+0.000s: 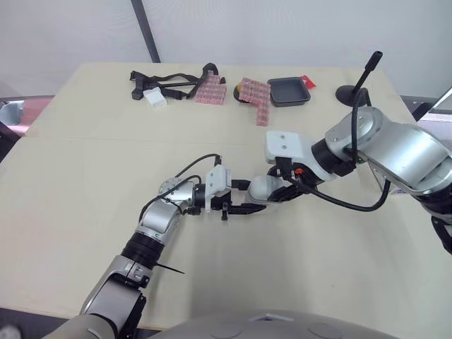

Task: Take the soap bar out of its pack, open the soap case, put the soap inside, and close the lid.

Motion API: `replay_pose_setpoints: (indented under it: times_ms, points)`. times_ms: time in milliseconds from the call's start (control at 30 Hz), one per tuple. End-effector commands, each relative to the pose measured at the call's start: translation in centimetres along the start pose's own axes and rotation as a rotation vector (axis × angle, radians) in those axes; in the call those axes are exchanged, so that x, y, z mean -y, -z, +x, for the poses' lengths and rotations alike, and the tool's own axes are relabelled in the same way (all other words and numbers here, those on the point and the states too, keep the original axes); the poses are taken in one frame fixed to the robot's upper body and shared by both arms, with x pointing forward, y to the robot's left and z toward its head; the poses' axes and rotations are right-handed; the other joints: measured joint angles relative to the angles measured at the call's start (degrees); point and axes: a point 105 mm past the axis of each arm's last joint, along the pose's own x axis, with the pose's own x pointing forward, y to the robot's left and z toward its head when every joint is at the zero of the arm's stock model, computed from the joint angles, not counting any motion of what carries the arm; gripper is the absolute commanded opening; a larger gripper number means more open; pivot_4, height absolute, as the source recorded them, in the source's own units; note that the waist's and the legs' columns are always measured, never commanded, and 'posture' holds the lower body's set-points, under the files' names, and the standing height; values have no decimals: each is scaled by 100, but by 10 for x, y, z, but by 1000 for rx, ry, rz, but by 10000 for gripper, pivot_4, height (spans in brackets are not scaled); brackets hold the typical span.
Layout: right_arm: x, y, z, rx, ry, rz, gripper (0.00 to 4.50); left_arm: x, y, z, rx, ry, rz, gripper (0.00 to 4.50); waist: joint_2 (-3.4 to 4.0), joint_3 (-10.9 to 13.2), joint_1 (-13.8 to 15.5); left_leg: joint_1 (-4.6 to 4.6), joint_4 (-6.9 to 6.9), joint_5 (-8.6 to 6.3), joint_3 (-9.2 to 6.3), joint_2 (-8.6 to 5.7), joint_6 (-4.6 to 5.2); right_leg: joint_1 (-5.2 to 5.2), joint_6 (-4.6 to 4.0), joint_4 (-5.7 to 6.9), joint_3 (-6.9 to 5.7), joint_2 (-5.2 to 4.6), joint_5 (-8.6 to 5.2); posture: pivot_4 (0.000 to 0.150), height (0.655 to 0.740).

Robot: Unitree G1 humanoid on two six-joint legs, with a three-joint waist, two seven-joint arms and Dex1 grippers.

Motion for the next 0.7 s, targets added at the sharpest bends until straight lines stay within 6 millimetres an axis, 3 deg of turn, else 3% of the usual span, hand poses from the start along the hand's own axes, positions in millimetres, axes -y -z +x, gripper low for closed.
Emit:
replay_pose_setpoints:
  times_ms: [33,700]
  points:
    - [1,-2,0,-6,6,-19,19416,-4,-13,-1,38,-10,47,18643,0,0,-1,0,0,0,0,0,0,0,0,0,0,0,0,1500,7400]
    - [3,13,15,-48,-15,36,19416,-3,-11,-2,38,-24,42,18643,-4,-6,-24,34,-3,4,0,2,-7,27,-1,6,2,-1,0,1500,7400]
